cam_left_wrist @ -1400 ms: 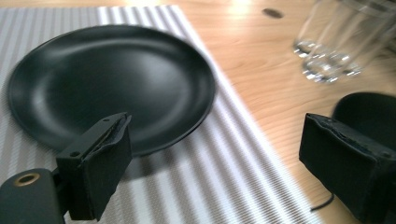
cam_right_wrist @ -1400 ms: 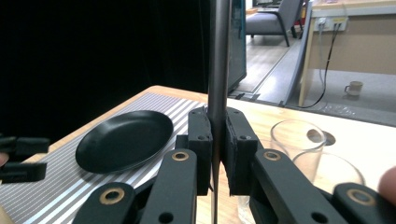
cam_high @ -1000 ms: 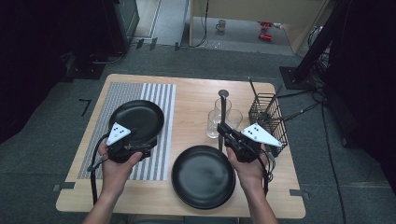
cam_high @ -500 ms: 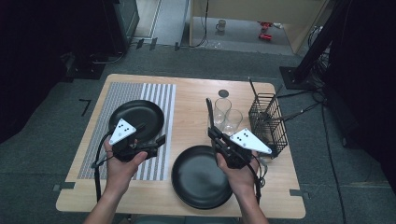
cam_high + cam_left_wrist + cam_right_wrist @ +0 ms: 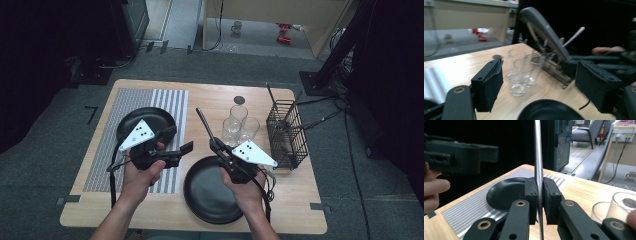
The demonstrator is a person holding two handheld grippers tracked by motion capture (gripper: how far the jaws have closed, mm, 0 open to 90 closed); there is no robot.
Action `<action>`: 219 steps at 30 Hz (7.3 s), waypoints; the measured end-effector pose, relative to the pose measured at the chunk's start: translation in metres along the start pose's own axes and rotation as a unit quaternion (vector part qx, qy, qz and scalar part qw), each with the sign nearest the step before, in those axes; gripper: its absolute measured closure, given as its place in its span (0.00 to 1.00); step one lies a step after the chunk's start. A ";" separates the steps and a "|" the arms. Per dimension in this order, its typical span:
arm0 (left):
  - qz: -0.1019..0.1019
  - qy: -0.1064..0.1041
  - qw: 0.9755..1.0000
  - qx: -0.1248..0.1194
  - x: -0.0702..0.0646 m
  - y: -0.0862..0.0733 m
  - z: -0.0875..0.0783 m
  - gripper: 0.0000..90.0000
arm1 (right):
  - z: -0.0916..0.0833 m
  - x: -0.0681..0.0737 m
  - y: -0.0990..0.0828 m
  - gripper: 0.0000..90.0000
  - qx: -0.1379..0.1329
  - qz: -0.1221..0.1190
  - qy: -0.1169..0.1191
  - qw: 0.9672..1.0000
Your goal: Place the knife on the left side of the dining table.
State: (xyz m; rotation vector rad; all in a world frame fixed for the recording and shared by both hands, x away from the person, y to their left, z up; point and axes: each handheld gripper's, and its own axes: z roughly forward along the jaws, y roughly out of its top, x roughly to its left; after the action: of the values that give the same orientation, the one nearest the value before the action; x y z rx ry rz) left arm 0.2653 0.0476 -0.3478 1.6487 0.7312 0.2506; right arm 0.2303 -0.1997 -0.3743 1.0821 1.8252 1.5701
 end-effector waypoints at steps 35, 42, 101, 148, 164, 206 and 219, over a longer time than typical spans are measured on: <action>-0.051 -0.028 0.998 -0.003 -0.010 0.019 0.058 0.45 | -0.009 -0.007 -0.009 0.93 -0.029 0.019 0.010 0.999; -0.053 -0.025 0.998 0.006 -0.008 0.017 0.062 0.70 | 0.007 -0.003 -0.015 0.93 -0.016 0.010 0.021 1.000; -0.036 0.043 0.998 -0.038 0.051 -0.014 -0.016 0.87 | -0.066 -0.079 -0.083 0.04 0.082 0.051 -0.078 0.992; -0.073 0.063 0.995 -0.038 0.079 -0.060 -0.025 0.87 | -0.098 -0.154 -0.157 0.04 0.223 0.091 -0.223 0.945; -0.088 0.065 0.993 -0.037 0.079 -0.060 -0.029 0.87 | -0.096 -0.153 -0.158 0.04 0.245 0.079 -0.247 0.934; -0.184 0.085 0.977 -0.057 0.124 -0.115 -0.085 0.84 | -0.097 -0.154 -0.158 0.05 0.241 0.085 -0.245 0.935; -0.212 0.094 0.971 -0.057 0.140 -0.138 -0.096 0.85 | -0.097 -0.154 -0.158 0.05 0.240 0.086 -0.246 0.935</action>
State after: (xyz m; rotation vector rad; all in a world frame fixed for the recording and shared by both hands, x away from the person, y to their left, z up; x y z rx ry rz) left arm 0.2773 0.2139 -0.4892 1.3333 1.1715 0.1388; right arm 0.2011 -0.3847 -0.5261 1.7156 1.8199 0.8199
